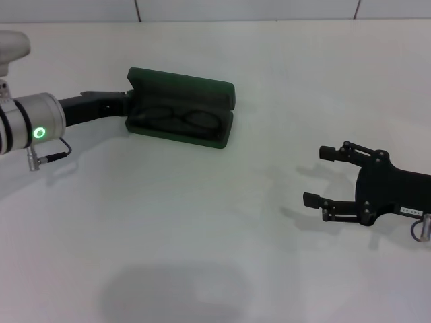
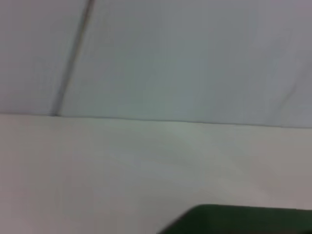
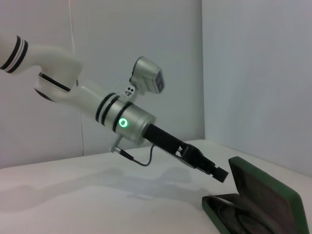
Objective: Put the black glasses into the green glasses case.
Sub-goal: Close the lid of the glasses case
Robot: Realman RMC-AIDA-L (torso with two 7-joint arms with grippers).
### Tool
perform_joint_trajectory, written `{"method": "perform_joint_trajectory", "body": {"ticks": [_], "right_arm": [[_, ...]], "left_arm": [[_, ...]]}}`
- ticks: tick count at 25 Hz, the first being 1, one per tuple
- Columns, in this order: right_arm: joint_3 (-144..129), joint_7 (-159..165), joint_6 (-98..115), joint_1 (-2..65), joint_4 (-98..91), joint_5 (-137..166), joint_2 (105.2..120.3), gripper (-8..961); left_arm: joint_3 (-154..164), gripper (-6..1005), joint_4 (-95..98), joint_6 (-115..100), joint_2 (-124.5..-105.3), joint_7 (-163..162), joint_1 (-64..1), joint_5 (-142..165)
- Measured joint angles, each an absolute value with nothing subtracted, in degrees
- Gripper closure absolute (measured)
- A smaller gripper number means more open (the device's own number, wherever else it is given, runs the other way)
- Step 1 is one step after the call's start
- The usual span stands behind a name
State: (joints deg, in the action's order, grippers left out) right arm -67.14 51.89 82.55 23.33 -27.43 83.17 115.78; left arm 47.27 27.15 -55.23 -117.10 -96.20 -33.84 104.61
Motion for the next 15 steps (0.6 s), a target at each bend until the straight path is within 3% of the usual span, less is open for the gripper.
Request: {"method": "perform_joint_trajectory", "body": {"ticks": [4,9,15], "right_arm": [[-67.06,51.86,82.54,23.32,-27.35,83.17,115.76,68],[-67.04,51.85,82.39,23.47,-27.33,83.19,115.75,68],[-67.15,51.95,82.28,23.84,-27.33,83.21,115.75,68]], "left_arm": [[47.31,882,30.69,-63.13,-116.23,-101.32,-33.03,104.98],[48.88,880,47.08,-67.29,-119.44,-111.41,-30.46,109.8],[58.83,878,56.69,-62.6,-119.84,-125.5,-32.06,115.65]]}}
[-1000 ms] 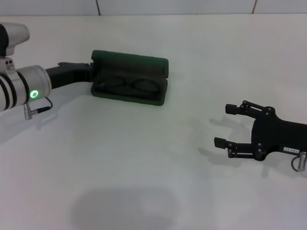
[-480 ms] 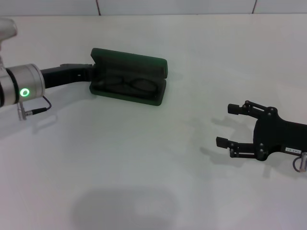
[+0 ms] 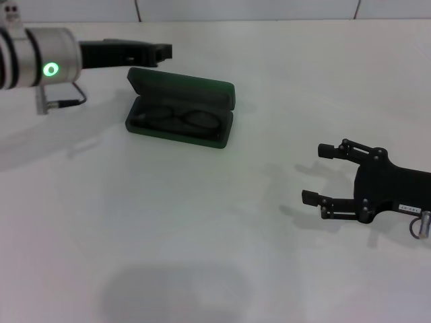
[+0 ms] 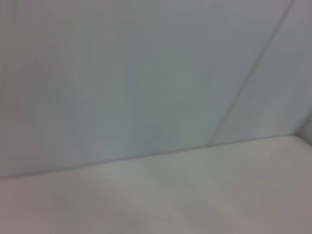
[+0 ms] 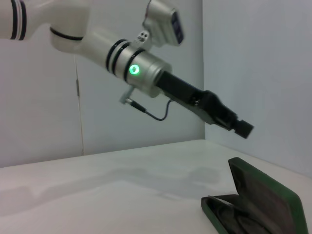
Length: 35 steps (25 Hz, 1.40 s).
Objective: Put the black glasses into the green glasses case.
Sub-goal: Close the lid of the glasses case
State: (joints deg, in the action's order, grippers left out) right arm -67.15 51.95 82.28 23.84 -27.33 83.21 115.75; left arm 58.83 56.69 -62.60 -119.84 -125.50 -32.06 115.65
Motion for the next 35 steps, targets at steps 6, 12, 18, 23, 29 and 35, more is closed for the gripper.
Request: {"method": "perform_joint_trajectory", "body": {"ticks": [6,12,18,23,29,35], "right_arm": [[-67.15,51.75,82.26,23.83,-27.49,83.15,115.83,69],[-67.17,51.76,82.41,23.82,-27.83,83.14,115.84,69],[-67.27,51.75,82.26,23.94,-27.86,83.14,115.78,69],[-67.47,51.76,82.24,24.56,-27.46,83.14,115.84,69],[-67.5,51.76,82.25,24.6,-27.42,83.14,115.84,69],[-67.5,51.77,82.27,24.74,-27.42,83.14,115.91,69]], "left_arm": [[70.09,876,54.06,-45.83,-120.08,-128.63,-32.93,115.47],[73.82,873,48.62,-40.36,-120.13,-128.31,-34.37,115.12],[73.89,871,47.87,-39.9,-120.06,-128.07,-33.92,114.94],[73.92,869,47.91,-39.8,-120.05,-127.44,-33.08,114.74],[73.95,867,47.87,-40.22,-119.86,-126.08,-31.91,112.28],[74.0,864,47.55,-40.31,-119.86,-124.99,-31.03,111.28]]}}
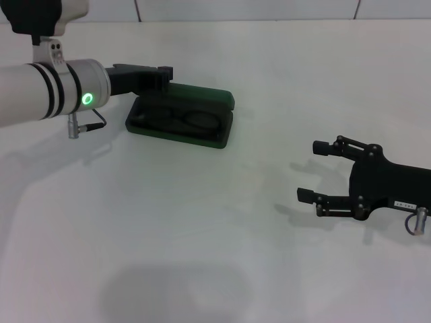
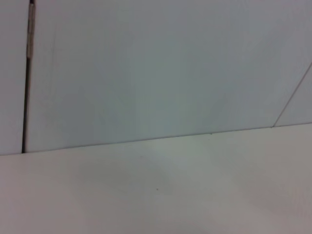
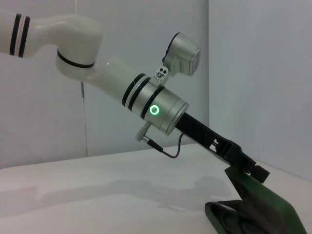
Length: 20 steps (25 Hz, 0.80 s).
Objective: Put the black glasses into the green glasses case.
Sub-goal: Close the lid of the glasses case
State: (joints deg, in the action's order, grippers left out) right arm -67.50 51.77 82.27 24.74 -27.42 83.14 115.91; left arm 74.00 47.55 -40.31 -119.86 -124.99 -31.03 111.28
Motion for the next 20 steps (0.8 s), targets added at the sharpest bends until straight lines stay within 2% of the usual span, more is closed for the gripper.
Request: {"method": "perform_joint_trajectory", "body": {"ticks": [20], "right_arm": [[-67.5,52.12,82.26,25.22,-27.33,83.16,116.02,68]], "left_arm": [[74.05,856,42.17,-40.22,-120.04,-113.66,-28.73,100.97]]}}
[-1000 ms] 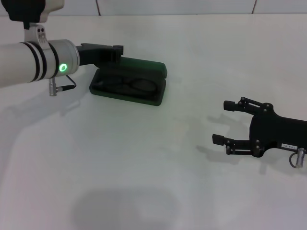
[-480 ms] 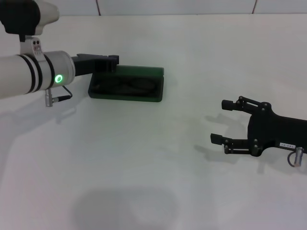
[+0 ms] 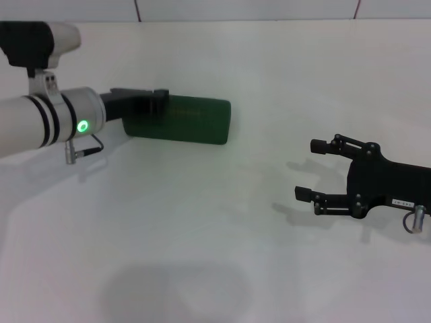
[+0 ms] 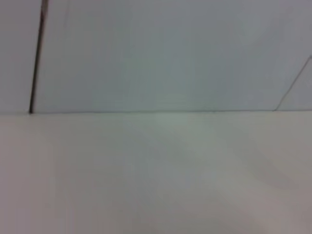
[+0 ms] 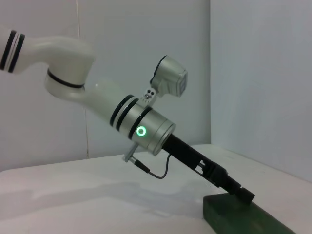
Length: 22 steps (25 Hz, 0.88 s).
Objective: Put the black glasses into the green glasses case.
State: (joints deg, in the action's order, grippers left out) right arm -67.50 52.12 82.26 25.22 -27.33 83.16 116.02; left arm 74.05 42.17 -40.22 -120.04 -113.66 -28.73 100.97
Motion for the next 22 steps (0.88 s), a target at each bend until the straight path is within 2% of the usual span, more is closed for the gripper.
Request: {"method": "perform_joint_trajectory", "body": {"ticks": [11,18,22], "right_arm": [[-67.5,52.12,82.26,25.22,-27.33,83.07,116.01,68],[-67.5,52.16,82.35,25.3,-27.33,83.05,116.01,68],[-67.25,52.19,82.54,25.33,-27.34,83.05,116.01,68]], "left_arm": [[73.7,852,41.06,-42.37,-119.91,-106.37,-27.73,93.43],[65.69,849,42.21,-58.44,-118.39,-107.11,-29.91,91.84],[60.38,848,42.4,-63.34,-118.86,-102.99,-29.9,91.66]]}}
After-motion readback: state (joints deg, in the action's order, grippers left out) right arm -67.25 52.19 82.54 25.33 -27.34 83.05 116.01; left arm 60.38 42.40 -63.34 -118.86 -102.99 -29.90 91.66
